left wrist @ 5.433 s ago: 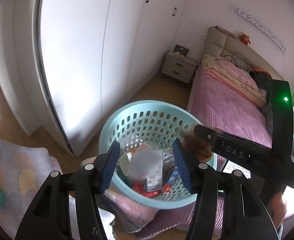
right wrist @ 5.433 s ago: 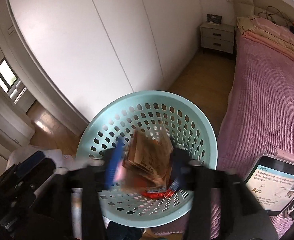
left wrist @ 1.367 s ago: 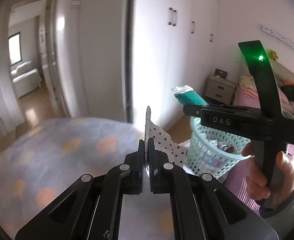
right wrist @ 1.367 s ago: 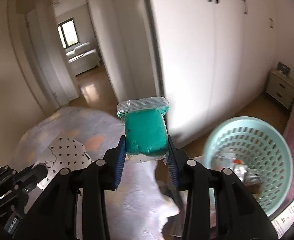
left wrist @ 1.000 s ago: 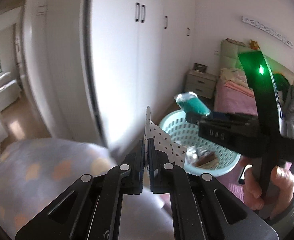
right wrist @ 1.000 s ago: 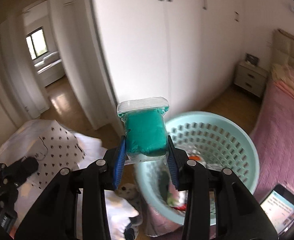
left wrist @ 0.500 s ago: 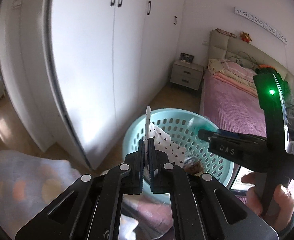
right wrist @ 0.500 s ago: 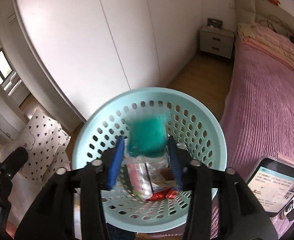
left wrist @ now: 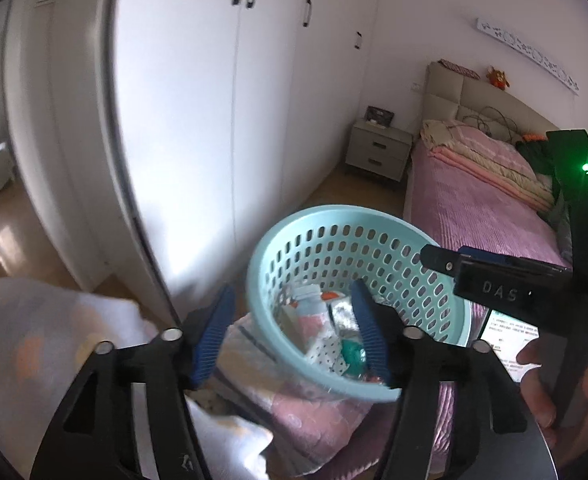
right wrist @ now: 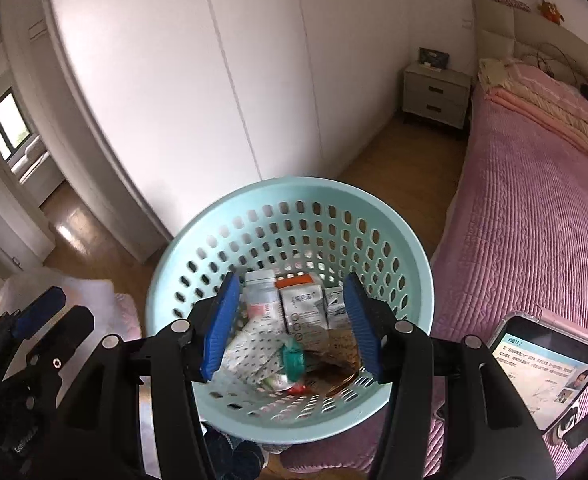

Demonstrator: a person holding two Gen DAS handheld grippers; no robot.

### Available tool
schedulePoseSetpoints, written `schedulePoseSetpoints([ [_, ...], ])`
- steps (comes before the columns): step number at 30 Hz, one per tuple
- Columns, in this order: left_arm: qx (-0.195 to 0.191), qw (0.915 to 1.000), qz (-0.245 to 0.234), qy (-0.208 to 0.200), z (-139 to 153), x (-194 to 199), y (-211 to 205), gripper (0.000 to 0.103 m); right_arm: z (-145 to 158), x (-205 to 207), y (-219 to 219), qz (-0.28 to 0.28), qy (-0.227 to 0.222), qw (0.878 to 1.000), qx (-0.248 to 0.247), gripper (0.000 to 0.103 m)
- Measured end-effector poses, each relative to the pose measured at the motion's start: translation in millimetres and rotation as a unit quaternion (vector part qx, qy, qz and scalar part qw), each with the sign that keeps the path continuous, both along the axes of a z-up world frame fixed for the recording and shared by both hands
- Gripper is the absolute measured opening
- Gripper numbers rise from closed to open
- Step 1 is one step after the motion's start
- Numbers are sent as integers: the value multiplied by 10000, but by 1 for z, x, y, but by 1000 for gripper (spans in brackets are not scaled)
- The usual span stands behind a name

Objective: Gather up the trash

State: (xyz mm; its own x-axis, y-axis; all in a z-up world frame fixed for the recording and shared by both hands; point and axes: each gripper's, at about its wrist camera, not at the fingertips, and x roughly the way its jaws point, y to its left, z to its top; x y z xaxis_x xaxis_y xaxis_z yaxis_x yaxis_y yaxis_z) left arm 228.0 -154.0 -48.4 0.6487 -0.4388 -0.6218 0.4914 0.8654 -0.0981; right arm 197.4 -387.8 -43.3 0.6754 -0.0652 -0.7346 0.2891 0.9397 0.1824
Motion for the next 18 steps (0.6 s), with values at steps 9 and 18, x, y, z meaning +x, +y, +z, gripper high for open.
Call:
schedulePoseSetpoints([
  [9, -177, 9942, 1006, -344, 12, -52, 68, 80, 28, -40, 43, 274, -574, 9973, -360, 53],
  [18, 96, 9779, 1878, -909, 16, -90, 109, 83, 48, -82, 81, 342, -1194, 9895, -740, 60],
])
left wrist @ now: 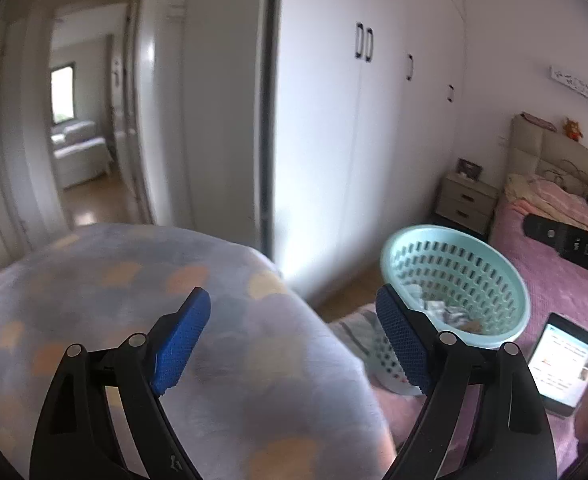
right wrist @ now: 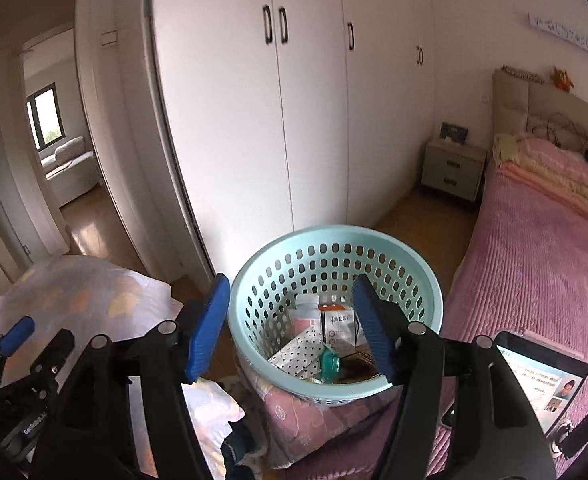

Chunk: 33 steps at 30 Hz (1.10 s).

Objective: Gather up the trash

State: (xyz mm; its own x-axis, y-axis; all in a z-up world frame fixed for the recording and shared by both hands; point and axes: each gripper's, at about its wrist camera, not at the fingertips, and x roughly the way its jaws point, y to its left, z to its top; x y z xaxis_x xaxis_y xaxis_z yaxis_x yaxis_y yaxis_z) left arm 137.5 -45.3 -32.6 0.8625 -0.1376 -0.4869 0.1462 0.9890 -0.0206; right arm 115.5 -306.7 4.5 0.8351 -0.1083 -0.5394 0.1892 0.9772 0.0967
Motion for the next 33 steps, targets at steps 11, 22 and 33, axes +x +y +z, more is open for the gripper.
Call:
schedulePoseSetpoints([
  [11, -42, 9998, 6, -192, -10, -2, 9, 85, 5, -34, 7, -248, -350, 9991, 47, 60],
  [22, -235, 9992, 111, -292, -9, -10, 23, 87, -8, -43, 11, -484, -306, 9984, 9, 61],
  [33, -275, 9992, 74, -292, -8, -11, 25, 87, -12, -46, 19, -554, -342, 9976, -219, 62],
])
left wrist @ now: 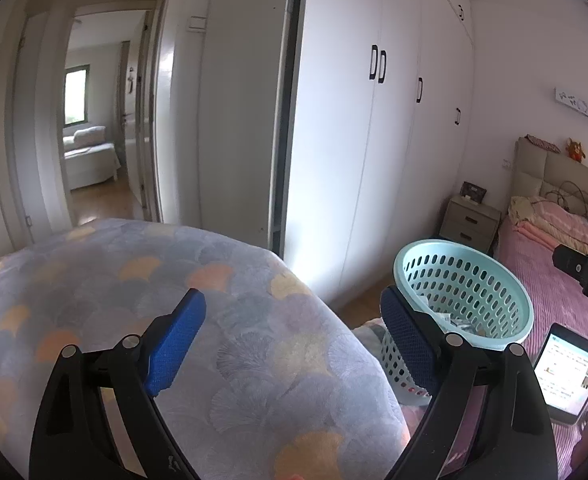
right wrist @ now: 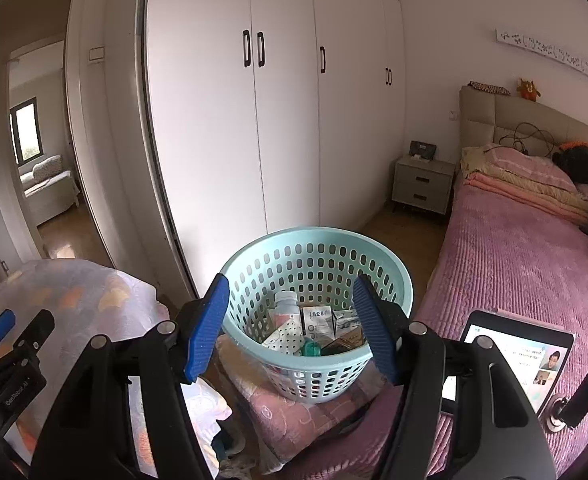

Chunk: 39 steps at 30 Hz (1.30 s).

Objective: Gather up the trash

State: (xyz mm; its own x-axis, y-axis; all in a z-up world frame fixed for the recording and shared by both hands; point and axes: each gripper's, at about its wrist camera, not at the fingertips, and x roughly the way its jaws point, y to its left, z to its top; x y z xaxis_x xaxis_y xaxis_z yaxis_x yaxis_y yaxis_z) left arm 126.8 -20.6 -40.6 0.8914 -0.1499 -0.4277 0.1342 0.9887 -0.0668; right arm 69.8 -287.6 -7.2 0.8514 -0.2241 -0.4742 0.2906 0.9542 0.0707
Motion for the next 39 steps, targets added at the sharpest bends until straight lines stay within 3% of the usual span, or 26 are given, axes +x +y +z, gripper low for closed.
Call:
schedulePoseSetpoints([
  [39, -19, 10000, -66, 1, 2, -1, -3, 89, -3, -1, 4, 34, 32, 10000, -6, 64],
])
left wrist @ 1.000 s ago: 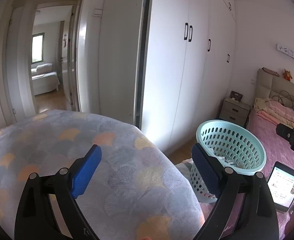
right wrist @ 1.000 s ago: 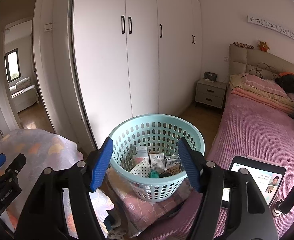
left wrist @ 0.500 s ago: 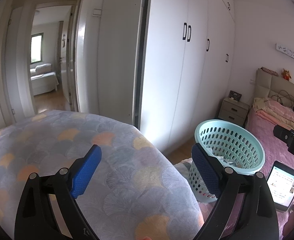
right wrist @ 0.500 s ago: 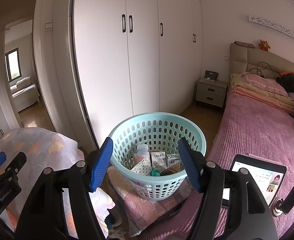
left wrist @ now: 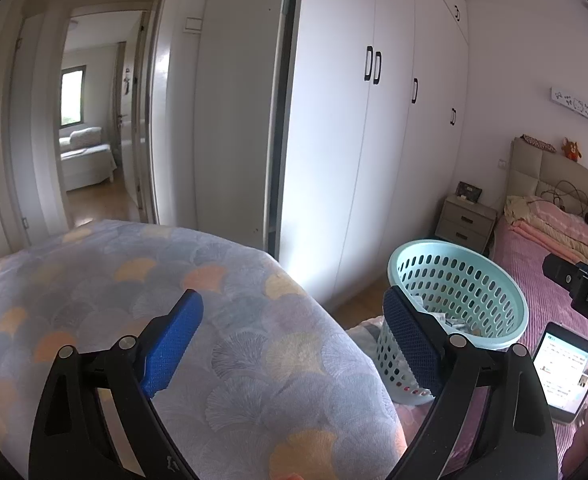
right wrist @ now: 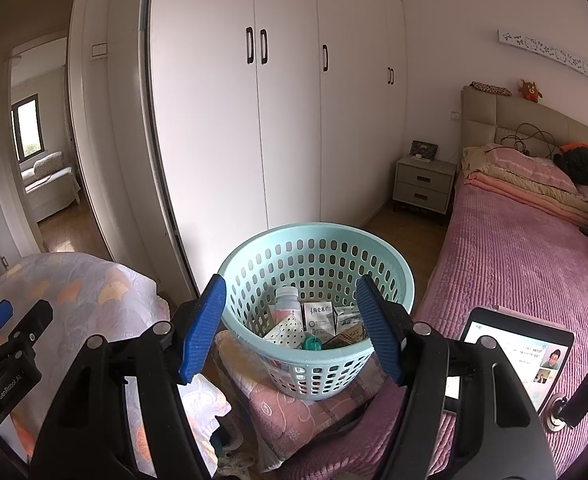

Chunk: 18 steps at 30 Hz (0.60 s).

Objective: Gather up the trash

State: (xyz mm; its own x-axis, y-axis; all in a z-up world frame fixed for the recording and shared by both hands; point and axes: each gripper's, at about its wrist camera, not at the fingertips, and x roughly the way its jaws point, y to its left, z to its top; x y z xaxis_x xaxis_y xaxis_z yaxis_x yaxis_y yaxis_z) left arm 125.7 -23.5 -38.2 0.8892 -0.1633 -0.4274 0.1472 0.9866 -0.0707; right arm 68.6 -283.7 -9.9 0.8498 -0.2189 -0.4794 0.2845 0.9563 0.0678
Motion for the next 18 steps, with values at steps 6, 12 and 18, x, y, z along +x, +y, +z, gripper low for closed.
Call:
schedulePoseSetpoints([
  [6, 16, 10000, -10, 8, 1, 0, 0, 89, -2, 1, 0, 26, 38, 10000, 22, 64],
  [12, 37, 10000, -27, 17, 1, 0, -3, 89, -2, 3, 1, 61, 59, 10000, -11, 64],
  [18, 76, 10000, -43, -2, 0, 0, -4, 89, -2, 4, 0, 79, 60, 10000, 0, 64],
])
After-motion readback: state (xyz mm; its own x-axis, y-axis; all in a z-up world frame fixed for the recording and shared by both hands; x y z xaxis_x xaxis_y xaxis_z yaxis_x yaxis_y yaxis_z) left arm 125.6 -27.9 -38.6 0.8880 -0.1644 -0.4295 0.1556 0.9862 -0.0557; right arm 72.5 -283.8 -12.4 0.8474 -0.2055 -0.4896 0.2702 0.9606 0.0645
